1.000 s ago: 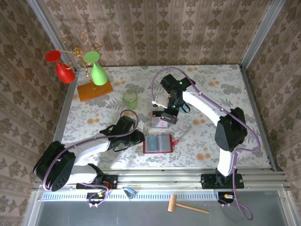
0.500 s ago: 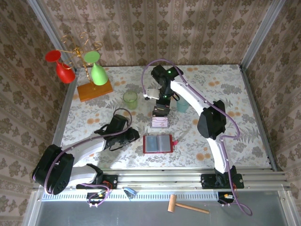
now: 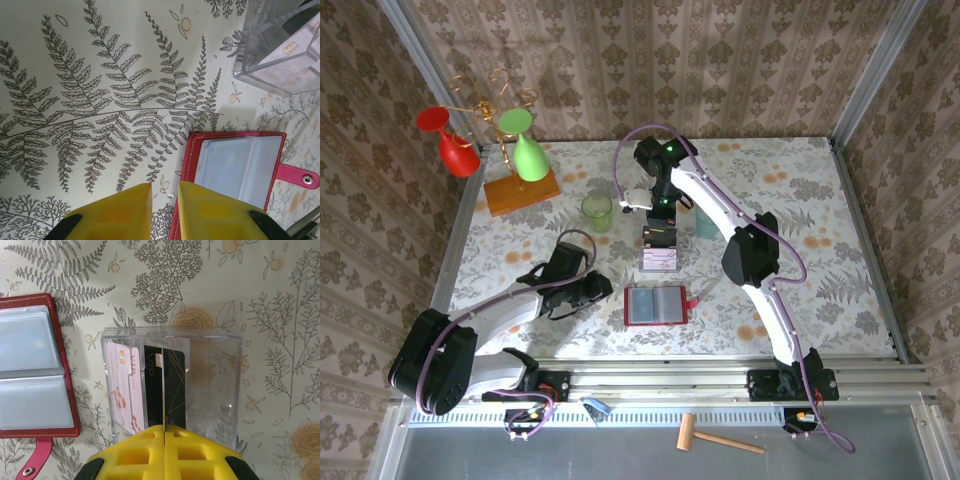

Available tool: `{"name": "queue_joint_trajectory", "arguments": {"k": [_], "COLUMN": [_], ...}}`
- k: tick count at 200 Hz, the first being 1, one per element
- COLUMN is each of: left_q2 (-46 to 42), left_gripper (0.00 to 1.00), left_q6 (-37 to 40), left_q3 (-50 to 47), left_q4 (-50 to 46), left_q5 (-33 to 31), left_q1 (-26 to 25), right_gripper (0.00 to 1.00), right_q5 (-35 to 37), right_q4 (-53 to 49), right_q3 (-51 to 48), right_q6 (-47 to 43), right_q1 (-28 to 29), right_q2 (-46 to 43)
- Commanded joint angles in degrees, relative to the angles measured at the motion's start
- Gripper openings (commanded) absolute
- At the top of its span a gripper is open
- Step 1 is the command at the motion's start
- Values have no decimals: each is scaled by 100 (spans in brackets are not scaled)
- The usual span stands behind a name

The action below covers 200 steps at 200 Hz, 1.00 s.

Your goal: Take the credit cards out of the card holder

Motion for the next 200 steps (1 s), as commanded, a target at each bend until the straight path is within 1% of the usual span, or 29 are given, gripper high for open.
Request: {"name": "queue_joint_trajectory", "arguments": {"k": [1,62,107,178,200], "left_q2": [-54,-54,-89,-333,-328], "left_gripper": [21,21,21,21,21], "left_q6": [112,94,85,42,33], "left_q3": [2,-83,-94,-208,-211], "left_q4": [-99,-104,-163,-288,-284], "left_q5": [102,106,111,49,66], "left_q1": [68,114,150,167,175], "right_gripper": [0,0,0,0,6], "right_q5": [-97,-168,-415,-564,-574], "right_q4": [-362,-360,-404,-374,-355], "right_q3": [174,173,176,173,197], "right_q6": [-179,-197,-260,-193,-142], "right_q1": [-39,-94,-96,-105,-104], "right_q2": [129,396,570,839,861]}}
